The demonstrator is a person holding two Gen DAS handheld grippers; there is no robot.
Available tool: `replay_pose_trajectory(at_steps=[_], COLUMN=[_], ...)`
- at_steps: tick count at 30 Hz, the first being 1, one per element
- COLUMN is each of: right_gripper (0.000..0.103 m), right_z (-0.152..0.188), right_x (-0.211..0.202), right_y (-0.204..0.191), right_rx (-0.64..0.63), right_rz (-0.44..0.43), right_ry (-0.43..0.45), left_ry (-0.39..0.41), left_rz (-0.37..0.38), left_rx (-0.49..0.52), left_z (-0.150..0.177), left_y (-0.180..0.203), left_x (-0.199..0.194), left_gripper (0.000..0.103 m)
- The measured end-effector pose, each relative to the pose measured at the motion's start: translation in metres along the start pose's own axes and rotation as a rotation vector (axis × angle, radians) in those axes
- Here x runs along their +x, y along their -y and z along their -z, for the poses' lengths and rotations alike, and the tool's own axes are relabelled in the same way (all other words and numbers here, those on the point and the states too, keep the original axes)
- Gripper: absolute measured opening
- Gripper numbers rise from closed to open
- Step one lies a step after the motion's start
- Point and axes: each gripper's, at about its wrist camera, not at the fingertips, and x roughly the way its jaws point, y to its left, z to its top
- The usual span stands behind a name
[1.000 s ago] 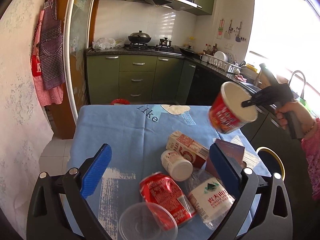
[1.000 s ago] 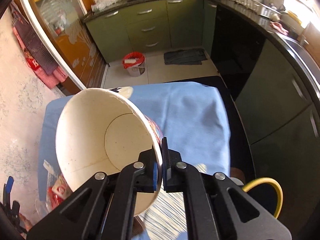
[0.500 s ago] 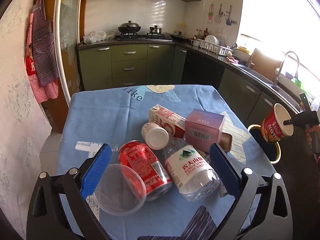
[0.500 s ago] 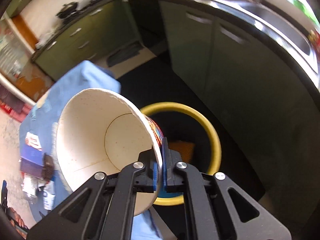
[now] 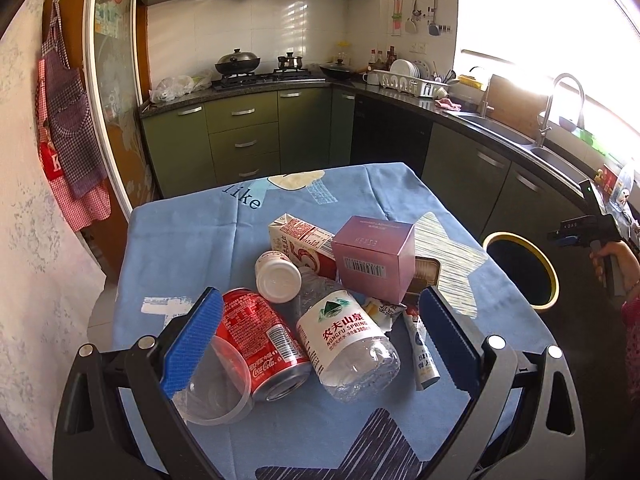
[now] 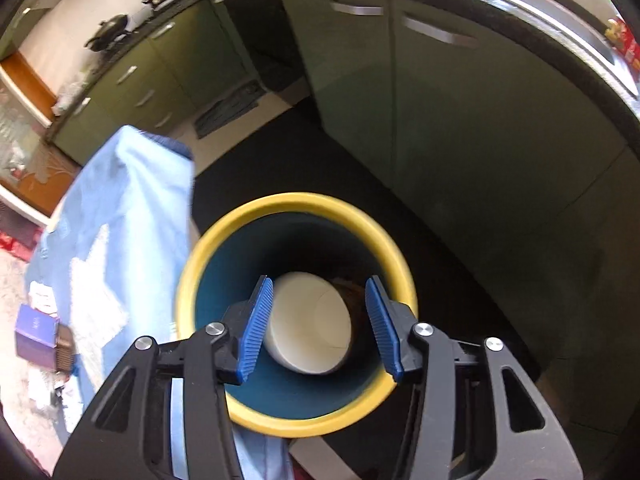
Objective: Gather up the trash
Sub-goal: 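Carry the paper cup with the right gripper into the bin and release, then grasp the clear plastic cup with the left gripper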
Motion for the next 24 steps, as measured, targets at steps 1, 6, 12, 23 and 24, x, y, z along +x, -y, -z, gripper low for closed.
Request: replay_pose_trajectory(at_steps=[1,6,12,23,24], right_gripper=[0.047,0.048,0.050,0.051,0.051], right_z=[0.001,0.016,0.030,0.040,0.040], right_x=[0.001,-0.003,-0.007,0.000,0.001], right_y=[-0.006,-0.027,-0.046,-0.065,-0.067], right_rx=[-0.013,-0.067,-0.117,-0.164,-0.166], right_rz=[-0.006,-0.066,-0.095,-0.097,-0.096], right_ry=[0.000,-0.002,-0.014,-0.039,-0.040], left_ry=[-0.001,-0.016,-0.077,-0.129,-0.132], left_rz=[-0.002,-0.045,-0.150,-0.078,-0.088], left_rx=[-0.002,-0.016,-0.042,-0.048,-0.037], left_z=[0.000,0.004,0.019,0.051,0.054], left_y=[-0.001,-0.018,-0.054,-0.081,-0.081], left_x=[0.000,-0.001,0.002,0.000,0.000], left_gripper=[0.097,0.097,0.097,0.087,0.087])
